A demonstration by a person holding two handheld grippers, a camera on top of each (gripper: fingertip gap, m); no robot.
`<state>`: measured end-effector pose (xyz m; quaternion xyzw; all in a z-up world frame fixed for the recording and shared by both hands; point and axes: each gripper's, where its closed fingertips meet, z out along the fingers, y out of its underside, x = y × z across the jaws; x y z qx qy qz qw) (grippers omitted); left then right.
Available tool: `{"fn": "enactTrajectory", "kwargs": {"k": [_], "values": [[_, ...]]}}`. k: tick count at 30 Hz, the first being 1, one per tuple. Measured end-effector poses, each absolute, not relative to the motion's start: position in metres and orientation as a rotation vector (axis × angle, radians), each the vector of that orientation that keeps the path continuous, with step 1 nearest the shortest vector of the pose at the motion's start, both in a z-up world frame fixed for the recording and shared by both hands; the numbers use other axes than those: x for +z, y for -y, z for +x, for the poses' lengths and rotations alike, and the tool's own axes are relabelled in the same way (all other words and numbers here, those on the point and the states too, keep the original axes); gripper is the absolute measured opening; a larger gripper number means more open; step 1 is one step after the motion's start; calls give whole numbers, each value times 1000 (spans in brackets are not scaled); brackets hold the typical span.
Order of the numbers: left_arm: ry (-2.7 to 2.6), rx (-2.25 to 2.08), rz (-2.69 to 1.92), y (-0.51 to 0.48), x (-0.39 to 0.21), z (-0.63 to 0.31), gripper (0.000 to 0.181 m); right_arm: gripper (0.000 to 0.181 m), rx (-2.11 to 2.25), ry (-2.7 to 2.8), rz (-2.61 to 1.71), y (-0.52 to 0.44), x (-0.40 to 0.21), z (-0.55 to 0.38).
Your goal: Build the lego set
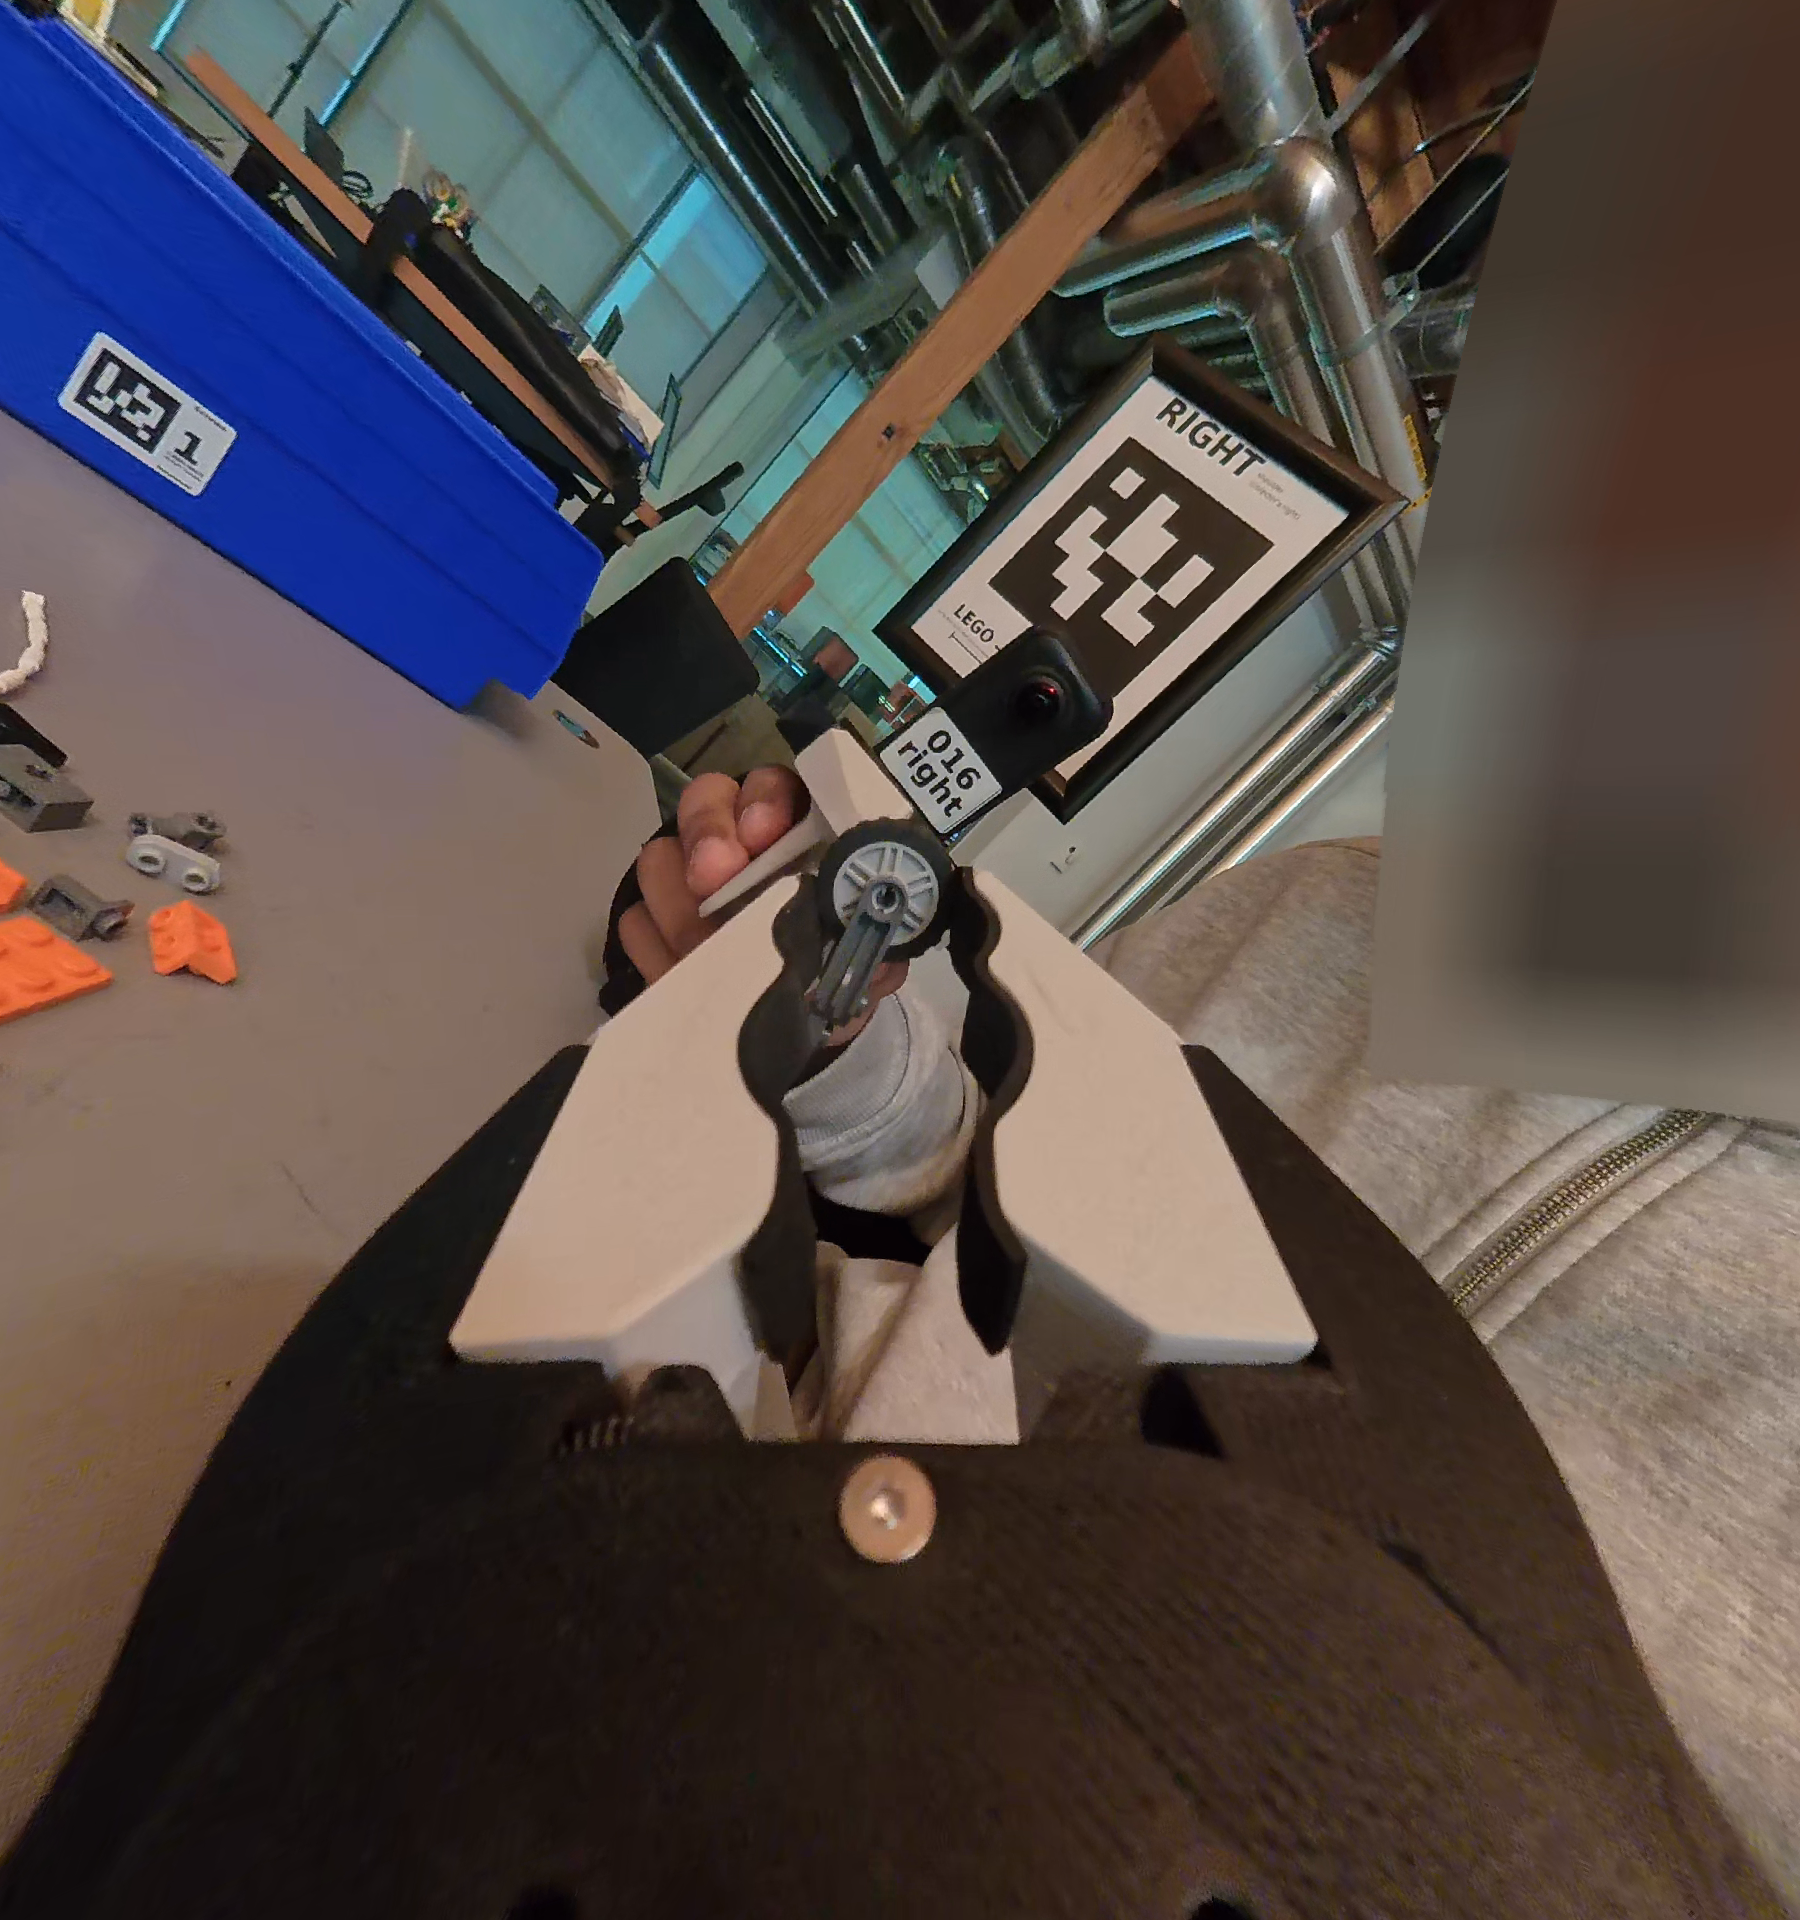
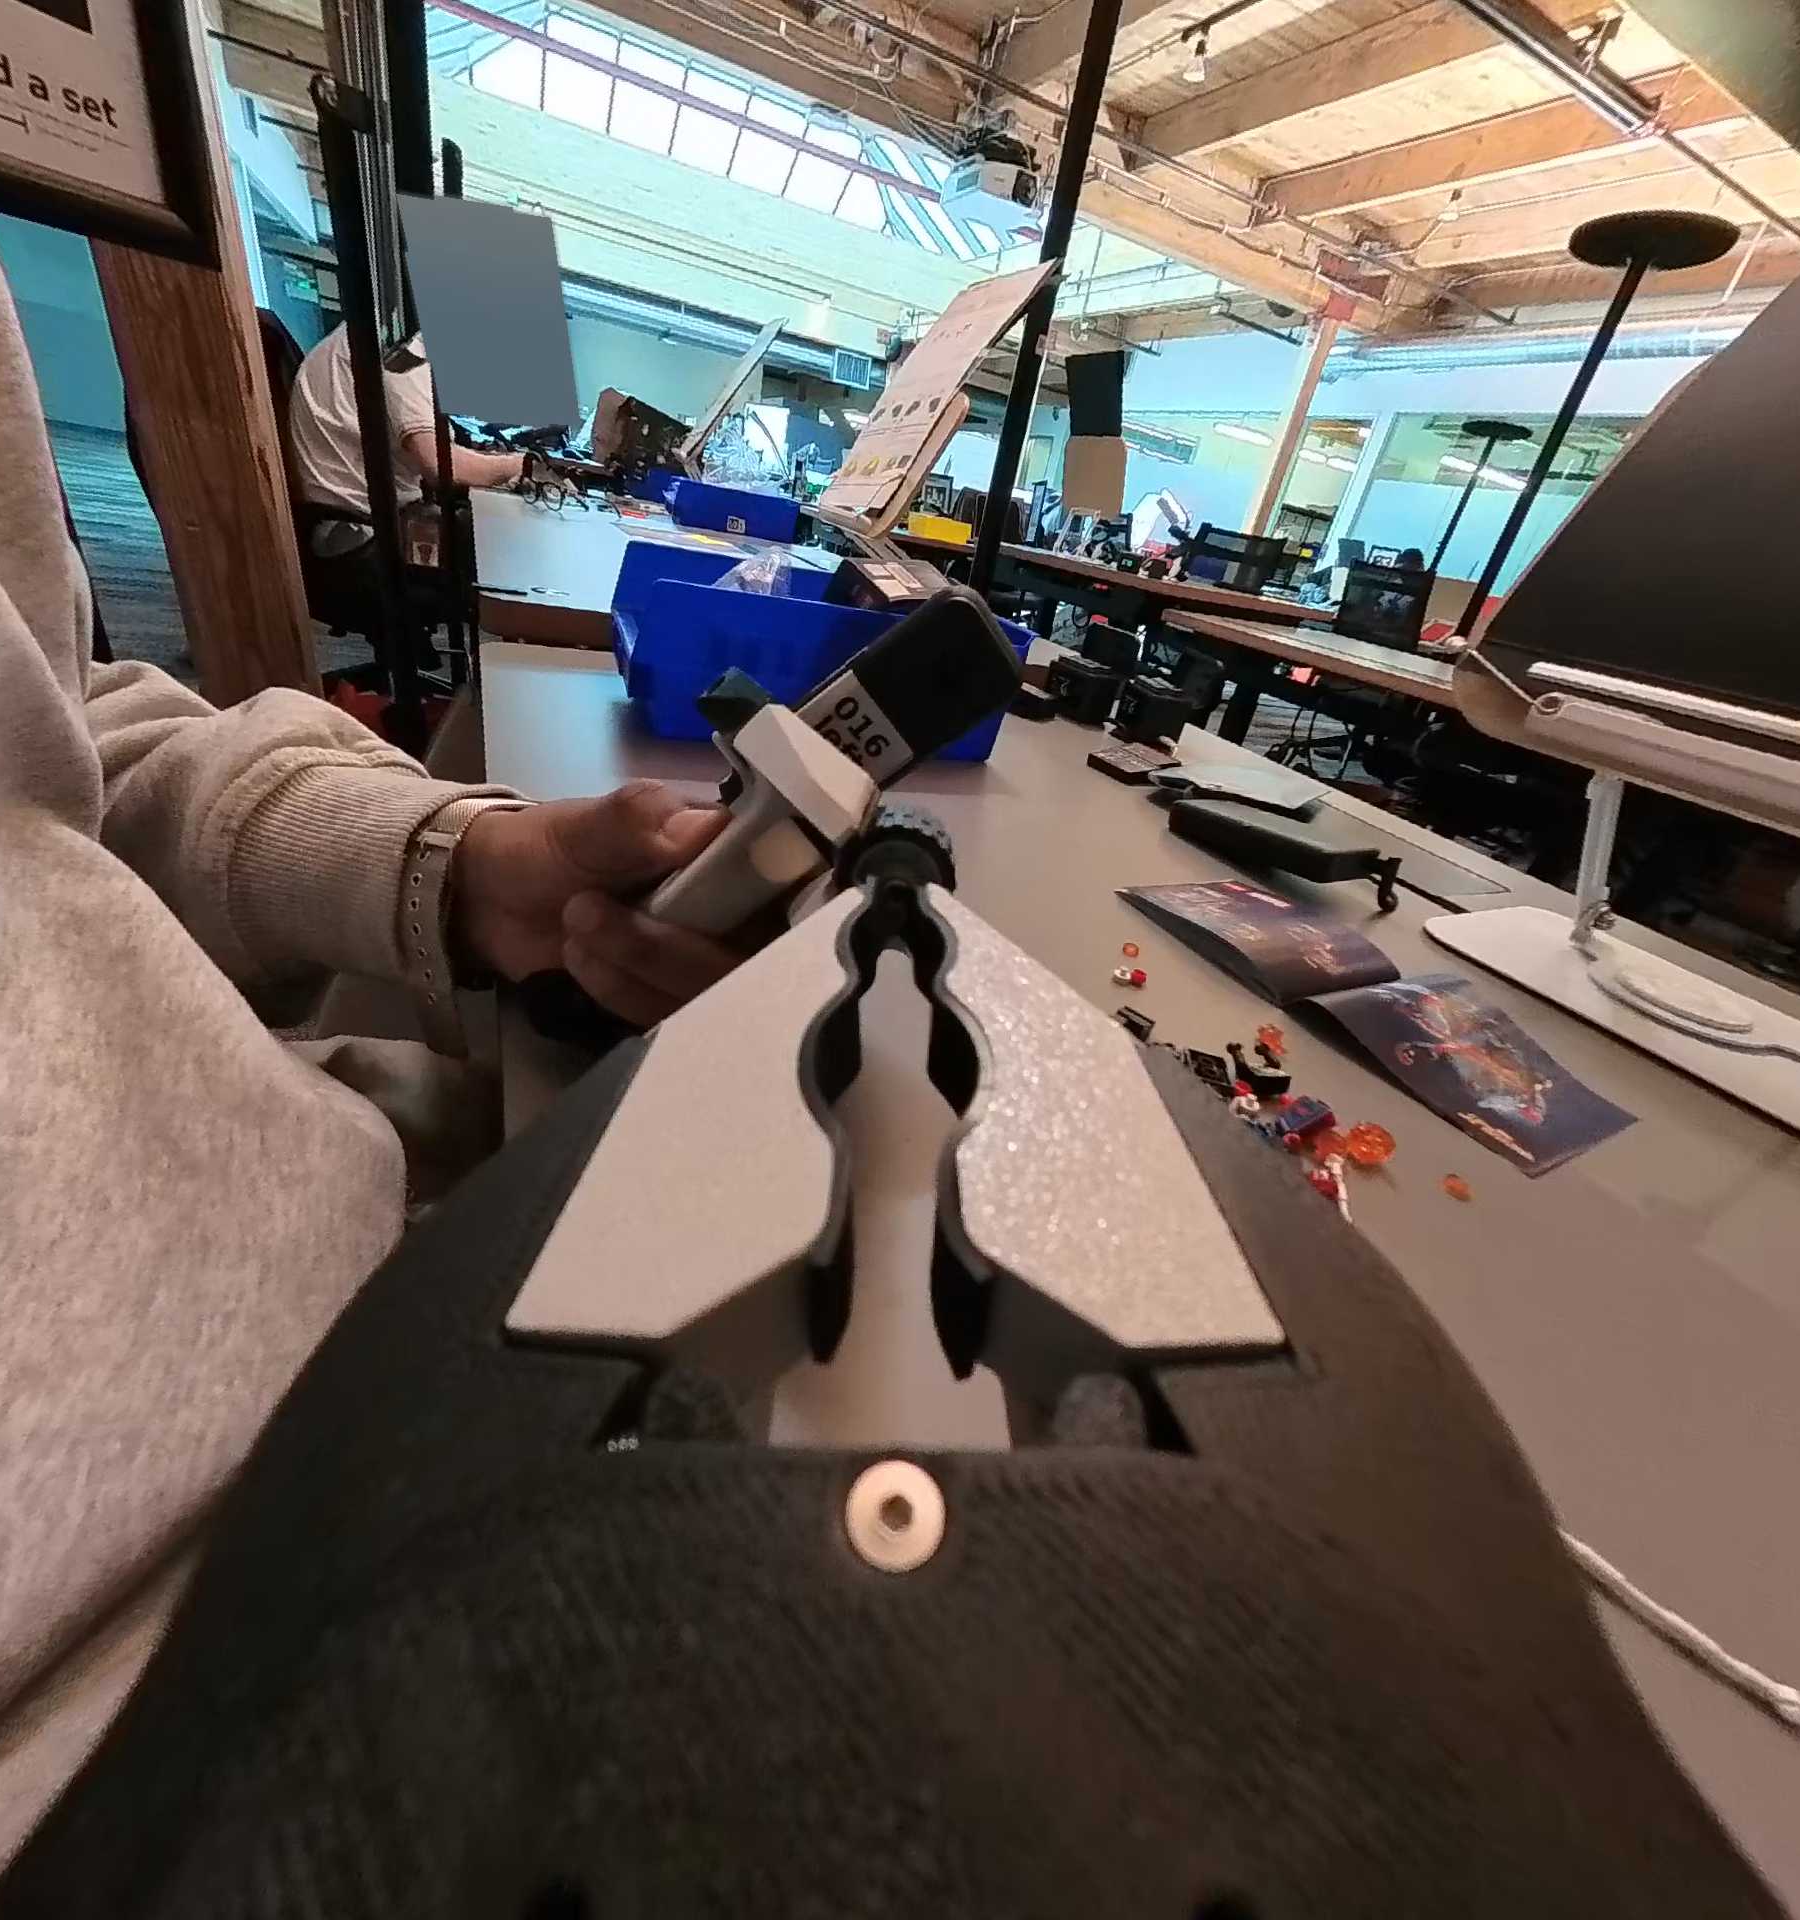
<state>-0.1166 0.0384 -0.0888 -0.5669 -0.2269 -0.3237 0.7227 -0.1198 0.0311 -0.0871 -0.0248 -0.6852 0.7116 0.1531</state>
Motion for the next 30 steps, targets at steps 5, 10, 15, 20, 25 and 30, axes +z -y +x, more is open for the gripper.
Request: {"fn": "enactTrajectory", "kwargs": {"k": [5, 10, 15, 20, 25, 30], "values": [[507, -714, -1256, -39, -90, -117, 24, 4, 2029, 1970, -65, -31, -88, -120], [511, -727, -1259, -39, -91, -117, 24, 3, 2017, 1970, -47, -32, -89, -119], [510, -729, -1262, -39, -91, -116, 24, 3, 2029, 1979, -48, -32, -89, -119], [535, -695, -1261, -39, -92, -121, 23, 0, 1992, 1958, -89, -32, -89, -124], [548, -653, -1256, -38, -93, -124, 23, 0, 1952, 1860, -229, -43, -84, -142], [581, -552, -1279, -37, -96, -131, 23, 0, 2025, 1872, -186, -42, -82, -135]]}}
